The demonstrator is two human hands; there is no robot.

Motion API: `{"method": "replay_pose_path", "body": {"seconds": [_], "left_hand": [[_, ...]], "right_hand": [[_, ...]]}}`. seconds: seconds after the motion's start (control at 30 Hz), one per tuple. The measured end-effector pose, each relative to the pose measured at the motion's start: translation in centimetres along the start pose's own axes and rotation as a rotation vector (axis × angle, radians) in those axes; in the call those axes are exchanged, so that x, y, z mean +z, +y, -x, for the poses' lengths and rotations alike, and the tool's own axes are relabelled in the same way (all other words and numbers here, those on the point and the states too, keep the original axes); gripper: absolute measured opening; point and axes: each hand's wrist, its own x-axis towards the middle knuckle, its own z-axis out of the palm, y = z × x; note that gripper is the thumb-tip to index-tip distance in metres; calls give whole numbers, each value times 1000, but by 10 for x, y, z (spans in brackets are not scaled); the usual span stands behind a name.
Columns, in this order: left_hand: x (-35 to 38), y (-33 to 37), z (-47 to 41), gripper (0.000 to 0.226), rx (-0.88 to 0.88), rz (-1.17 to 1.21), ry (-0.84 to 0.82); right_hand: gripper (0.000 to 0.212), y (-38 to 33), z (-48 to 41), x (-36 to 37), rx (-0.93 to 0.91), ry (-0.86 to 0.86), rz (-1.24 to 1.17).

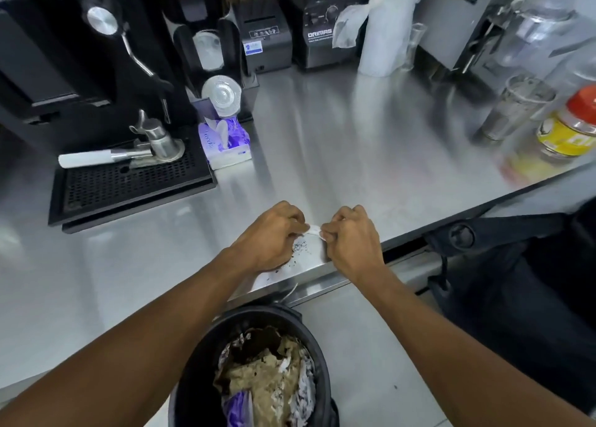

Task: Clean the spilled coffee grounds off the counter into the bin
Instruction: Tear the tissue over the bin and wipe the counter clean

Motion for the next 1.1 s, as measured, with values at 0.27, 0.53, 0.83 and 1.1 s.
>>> {"method": "replay_pose_path", "body": {"seconds": [0.27, 0.53, 0.83, 1.1], "left_hand": [[-9, -3, 4, 22, 1, 80, -66], [-21, -20, 46, 26, 15, 62, -72], [-35, -25, 109, 30, -28, 42, -46], [-44, -21, 158, 32, -71, 3, -41]], "right_hand": [[17, -19, 21, 13, 72, 26, 5], [13, -66, 44, 39, 158, 68, -64], [14, -109, 70, 46, 83, -9, -96], [15, -134, 100, 58, 36, -3, -201]]}}
